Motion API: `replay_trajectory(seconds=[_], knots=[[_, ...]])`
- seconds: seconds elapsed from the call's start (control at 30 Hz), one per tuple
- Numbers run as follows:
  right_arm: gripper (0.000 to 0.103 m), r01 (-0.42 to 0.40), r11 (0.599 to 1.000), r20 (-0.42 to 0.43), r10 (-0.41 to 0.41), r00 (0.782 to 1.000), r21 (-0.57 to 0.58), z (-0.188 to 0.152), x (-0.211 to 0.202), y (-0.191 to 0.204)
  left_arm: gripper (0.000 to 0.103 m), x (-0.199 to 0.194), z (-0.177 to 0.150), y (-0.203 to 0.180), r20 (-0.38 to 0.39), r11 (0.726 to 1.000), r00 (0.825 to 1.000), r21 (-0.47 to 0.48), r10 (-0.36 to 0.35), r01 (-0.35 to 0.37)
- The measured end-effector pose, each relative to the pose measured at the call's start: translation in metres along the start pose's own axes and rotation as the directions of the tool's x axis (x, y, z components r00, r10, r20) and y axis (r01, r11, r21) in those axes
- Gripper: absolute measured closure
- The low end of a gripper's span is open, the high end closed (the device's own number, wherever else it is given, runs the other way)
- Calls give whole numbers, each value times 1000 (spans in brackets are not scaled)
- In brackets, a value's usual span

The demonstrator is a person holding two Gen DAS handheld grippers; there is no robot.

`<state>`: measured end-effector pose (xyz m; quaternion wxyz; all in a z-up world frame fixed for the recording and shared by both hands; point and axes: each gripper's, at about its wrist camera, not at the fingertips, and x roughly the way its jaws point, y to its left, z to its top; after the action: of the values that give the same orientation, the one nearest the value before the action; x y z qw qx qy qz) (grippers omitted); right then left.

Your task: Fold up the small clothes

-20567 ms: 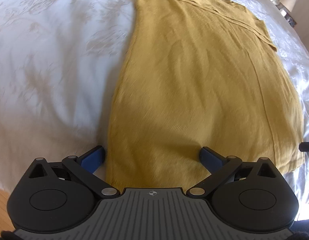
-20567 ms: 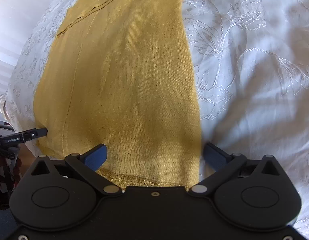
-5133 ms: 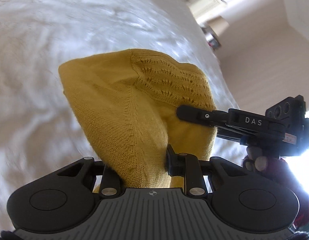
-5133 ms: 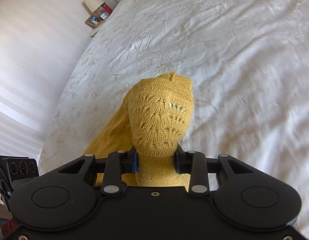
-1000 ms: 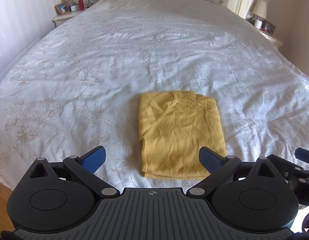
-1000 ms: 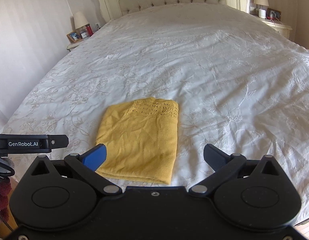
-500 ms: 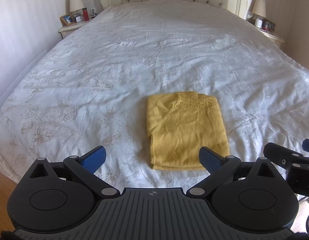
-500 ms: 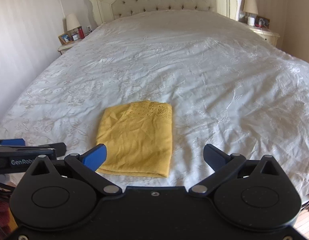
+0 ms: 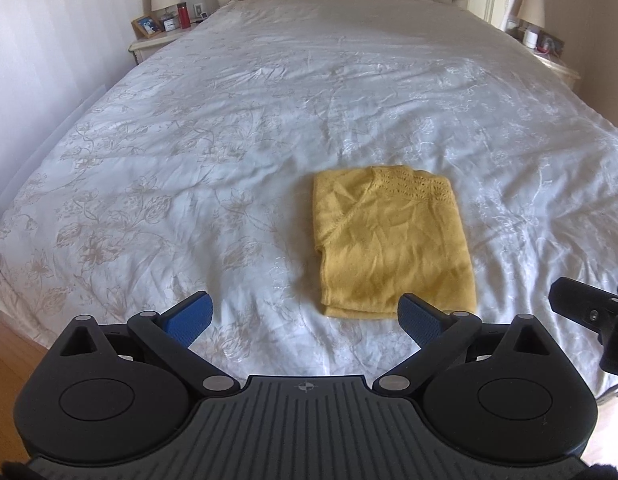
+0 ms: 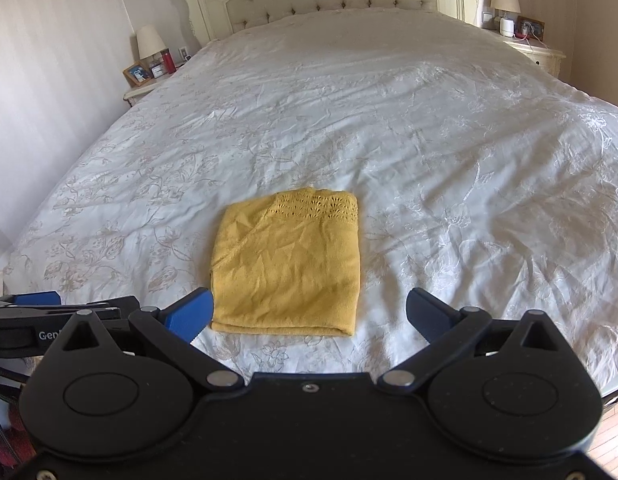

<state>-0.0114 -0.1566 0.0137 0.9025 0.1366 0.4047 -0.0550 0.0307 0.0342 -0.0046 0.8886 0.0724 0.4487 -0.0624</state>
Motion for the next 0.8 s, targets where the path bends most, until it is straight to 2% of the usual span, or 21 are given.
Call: replay_trajectory(seconds=[0.8], knots=[[1, 0, 1000, -16, 0, 1000, 15, -4, -3, -6, 2, -2, -7, 0, -34, 1000, 999, 13, 2, -2]])
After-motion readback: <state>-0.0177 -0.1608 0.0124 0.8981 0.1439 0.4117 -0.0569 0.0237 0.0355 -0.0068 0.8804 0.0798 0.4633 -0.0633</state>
